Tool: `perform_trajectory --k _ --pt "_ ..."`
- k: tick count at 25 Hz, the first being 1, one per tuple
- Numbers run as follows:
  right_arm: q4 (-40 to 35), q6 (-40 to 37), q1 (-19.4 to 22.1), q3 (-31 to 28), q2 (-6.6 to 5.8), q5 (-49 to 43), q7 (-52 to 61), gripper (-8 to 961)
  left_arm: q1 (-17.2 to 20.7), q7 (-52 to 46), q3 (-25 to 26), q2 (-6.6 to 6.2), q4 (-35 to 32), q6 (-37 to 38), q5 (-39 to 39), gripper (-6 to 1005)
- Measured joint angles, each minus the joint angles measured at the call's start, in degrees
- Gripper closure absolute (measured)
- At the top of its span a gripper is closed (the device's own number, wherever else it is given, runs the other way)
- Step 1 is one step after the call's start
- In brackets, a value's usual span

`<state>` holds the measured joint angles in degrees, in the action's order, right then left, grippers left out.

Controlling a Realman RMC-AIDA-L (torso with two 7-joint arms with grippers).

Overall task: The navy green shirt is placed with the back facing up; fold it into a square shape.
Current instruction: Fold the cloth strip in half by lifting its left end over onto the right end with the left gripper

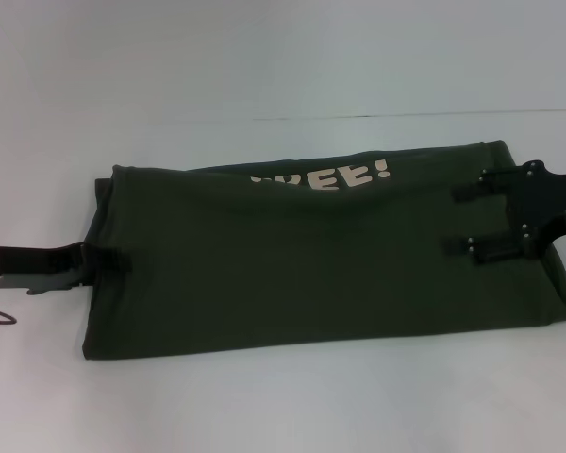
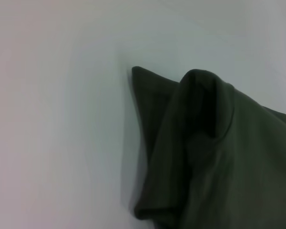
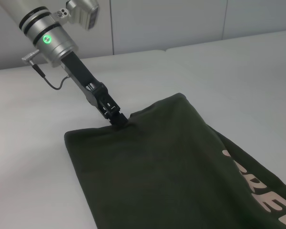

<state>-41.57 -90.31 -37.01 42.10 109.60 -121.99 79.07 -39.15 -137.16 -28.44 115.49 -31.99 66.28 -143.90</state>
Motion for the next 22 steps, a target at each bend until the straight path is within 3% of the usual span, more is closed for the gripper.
perform_trajectory --k 15,22 --pt "-0.1 0.0 -0.1 0.0 0.00 -0.5 -0.1 129 -0.5 -1.2 -0.9 -0.32 0.0 1.7 -1.2 354" --pt "-0.1 0.0 -0.1 0.0 0.00 -0.6 -0.2 129 -1.2 -1.7 -0.6 -1.05 -0.1 3.0 -1.6 354"
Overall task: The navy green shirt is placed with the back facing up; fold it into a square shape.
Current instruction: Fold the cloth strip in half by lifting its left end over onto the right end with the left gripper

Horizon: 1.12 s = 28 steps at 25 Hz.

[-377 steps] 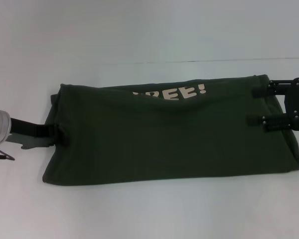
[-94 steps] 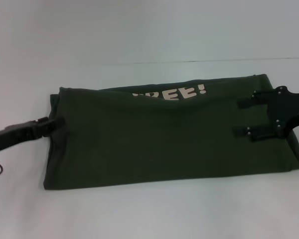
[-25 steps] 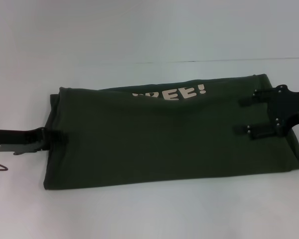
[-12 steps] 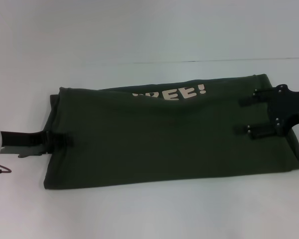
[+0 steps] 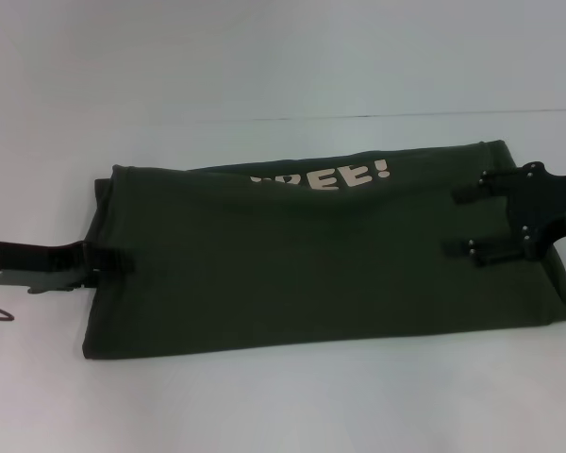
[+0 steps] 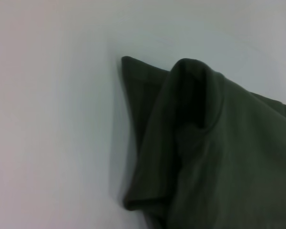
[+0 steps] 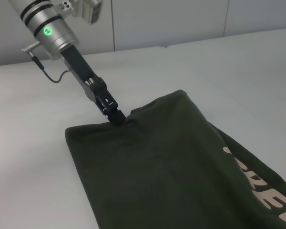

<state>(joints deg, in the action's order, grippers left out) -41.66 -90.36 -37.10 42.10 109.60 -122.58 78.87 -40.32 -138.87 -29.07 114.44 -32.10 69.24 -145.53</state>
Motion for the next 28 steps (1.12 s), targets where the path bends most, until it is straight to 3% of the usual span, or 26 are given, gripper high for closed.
perform_trajectory --k 28 --pt "0.0 0.7 -0.5 0.0 -0.09 -0.1 0.0 128 -1.2 -1.7 -0.5 -0.32 1.3 -0.8 -1.4 354"
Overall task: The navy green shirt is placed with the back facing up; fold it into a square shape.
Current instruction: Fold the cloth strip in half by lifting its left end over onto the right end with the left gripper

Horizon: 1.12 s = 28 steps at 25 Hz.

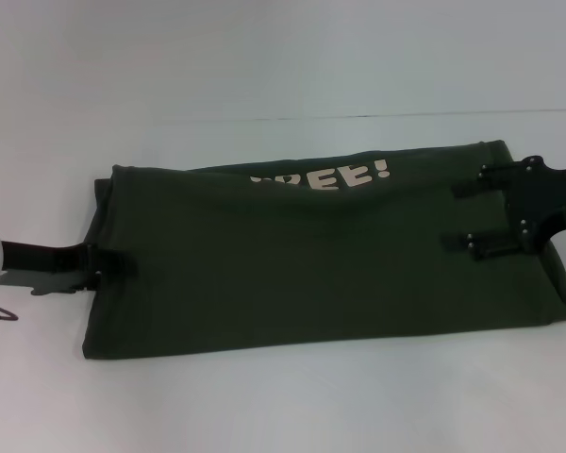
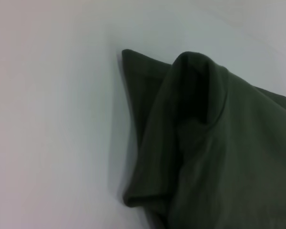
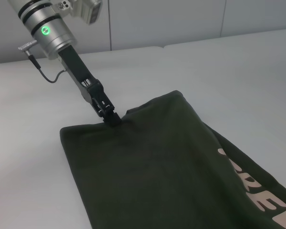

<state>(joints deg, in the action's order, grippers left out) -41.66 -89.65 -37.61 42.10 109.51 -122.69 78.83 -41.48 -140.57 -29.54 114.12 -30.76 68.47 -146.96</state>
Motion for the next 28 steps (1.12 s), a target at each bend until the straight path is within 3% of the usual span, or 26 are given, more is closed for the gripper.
perform_trajectory --k 28 --pt "0.0 0.7 -0.2 0.7 -0.09 0.0 0.0 128 -0.6 -2.7 -0.6 -0.25 0.1 0.3 -1.0 354"
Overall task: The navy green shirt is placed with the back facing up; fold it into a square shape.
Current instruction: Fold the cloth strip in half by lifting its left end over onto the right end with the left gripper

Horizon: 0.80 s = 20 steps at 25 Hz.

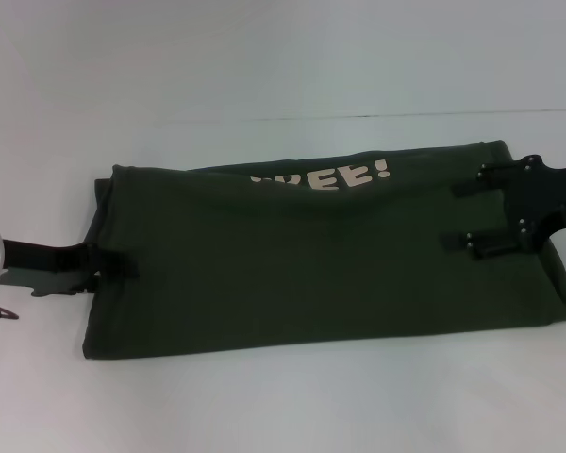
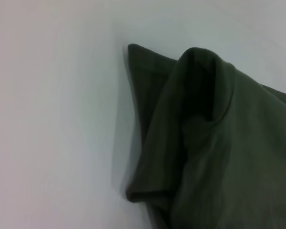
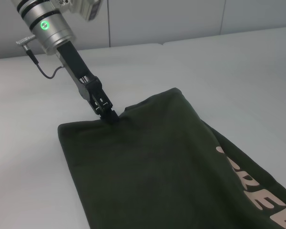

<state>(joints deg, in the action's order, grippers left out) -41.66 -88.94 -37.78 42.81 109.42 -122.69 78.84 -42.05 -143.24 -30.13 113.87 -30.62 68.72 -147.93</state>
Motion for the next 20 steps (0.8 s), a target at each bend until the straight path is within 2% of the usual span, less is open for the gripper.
perform_trajectory --k 20 --pt "0.0 0.1 -0.1 0.2 -0.09 -0.1 0.0 127 -1.1 0.0 0.1 -0.40 1.8 1.1 -0.1 353"
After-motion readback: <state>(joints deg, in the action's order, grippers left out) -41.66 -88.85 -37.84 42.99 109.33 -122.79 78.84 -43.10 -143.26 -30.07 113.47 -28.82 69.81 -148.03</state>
